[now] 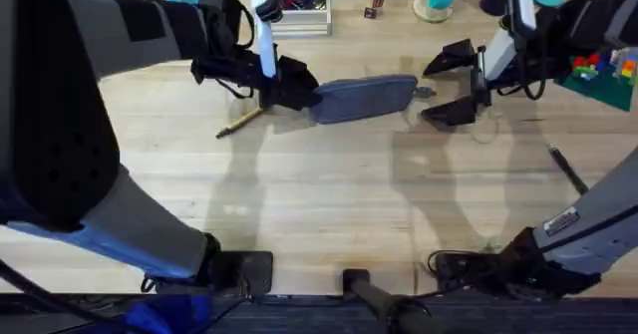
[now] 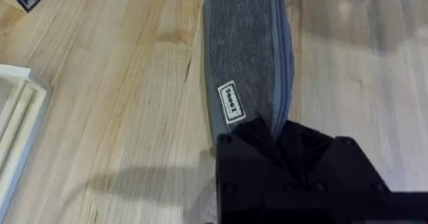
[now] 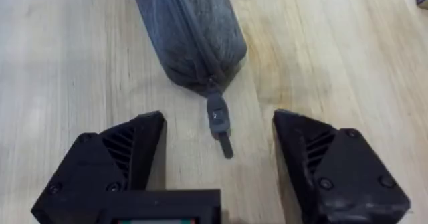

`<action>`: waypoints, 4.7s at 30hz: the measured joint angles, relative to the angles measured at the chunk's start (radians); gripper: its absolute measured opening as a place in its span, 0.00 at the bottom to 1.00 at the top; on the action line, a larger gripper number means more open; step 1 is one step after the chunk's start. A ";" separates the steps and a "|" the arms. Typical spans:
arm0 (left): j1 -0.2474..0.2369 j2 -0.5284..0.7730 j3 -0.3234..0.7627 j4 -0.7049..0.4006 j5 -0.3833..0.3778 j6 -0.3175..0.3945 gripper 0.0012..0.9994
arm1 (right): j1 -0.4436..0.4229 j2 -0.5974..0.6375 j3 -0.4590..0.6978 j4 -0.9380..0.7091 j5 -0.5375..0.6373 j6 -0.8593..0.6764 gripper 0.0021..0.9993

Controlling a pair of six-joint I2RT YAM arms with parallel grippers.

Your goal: Unzip the bag, pick up the pens from the table one at a time and place them inside, then zip the bag closed.

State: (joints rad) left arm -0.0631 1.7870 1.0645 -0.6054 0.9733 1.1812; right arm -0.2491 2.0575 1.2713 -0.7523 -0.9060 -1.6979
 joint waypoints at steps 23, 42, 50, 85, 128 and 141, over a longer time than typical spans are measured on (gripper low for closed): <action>0.000 0.000 0.000 0.000 -0.002 0.000 0.04 | -0.002 0.096 0.000 0.006 -0.151 0.019 1.00; 0.000 0.000 0.000 0.000 -0.002 0.000 0.04 | -0.002 0.096 0.000 0.008 -0.146 0.019 1.00; 0.000 0.000 0.000 0.000 -0.002 0.000 0.04 | -0.002 0.096 0.000 0.008 -0.146 0.019 1.00; 0.000 0.000 0.000 0.000 -0.002 0.000 0.04 | -0.002 0.096 0.000 0.007 -0.149 0.026 0.03; -0.002 0.000 0.000 0.001 -0.002 0.000 0.04 | -0.061 0.107 -0.008 -0.064 -0.492 0.044 0.03; -0.004 0.000 0.000 0.002 -0.003 0.000 0.04 | -0.048 0.106 -0.008 -0.087 -0.505 0.041 0.03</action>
State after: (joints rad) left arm -0.0669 1.7870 1.0645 -0.6037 0.9699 1.1812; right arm -0.2974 2.1639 1.2633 -0.8396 -1.4113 -1.6574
